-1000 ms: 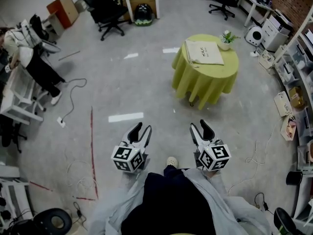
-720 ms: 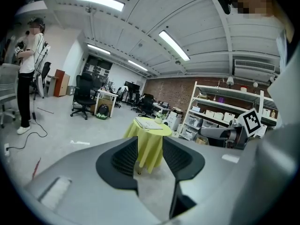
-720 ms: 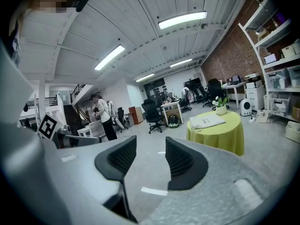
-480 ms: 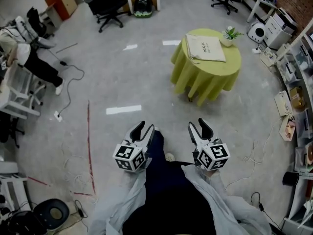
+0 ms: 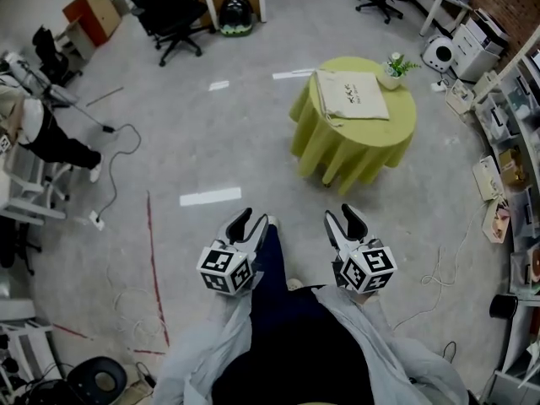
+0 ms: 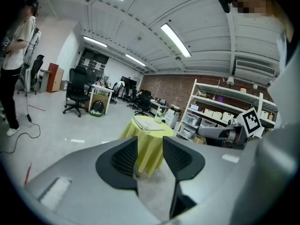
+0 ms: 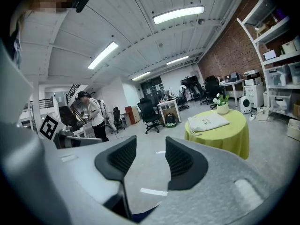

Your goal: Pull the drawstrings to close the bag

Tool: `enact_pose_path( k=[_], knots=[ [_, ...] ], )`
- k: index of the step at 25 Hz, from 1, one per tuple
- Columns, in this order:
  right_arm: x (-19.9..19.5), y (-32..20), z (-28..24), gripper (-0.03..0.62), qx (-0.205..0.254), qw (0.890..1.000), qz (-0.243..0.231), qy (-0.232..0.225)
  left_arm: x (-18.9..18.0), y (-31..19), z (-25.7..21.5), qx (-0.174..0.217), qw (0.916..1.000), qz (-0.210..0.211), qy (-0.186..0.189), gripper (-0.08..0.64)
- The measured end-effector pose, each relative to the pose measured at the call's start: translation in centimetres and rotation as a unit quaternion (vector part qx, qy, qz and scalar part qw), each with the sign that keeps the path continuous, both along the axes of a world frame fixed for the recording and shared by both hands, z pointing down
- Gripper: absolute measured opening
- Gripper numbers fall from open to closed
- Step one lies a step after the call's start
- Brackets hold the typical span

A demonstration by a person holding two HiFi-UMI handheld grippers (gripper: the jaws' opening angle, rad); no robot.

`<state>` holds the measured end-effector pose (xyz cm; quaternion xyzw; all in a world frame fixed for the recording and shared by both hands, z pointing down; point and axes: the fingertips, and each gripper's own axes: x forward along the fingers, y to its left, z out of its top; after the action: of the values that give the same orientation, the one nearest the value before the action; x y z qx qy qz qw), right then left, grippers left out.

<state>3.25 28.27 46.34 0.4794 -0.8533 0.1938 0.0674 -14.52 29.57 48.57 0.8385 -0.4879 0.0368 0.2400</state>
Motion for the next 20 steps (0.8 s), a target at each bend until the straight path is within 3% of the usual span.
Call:
enact_pose_path(
  k=[7,20],
  knots=[
    [-2.2,-8.7,-1.9,0.184,0.013,1.000,0.009,0.004,-2.7,-9.3,-2.6,0.023,0.9996,0.011,-0.011,0.163],
    [-6.4,-21.2,-2.7,0.184,0.027,0.999,0.028,0.013,-6.3,-21.1,-2.2,0.016,0.9982,0.055,-0.018,0.163]
  ],
)
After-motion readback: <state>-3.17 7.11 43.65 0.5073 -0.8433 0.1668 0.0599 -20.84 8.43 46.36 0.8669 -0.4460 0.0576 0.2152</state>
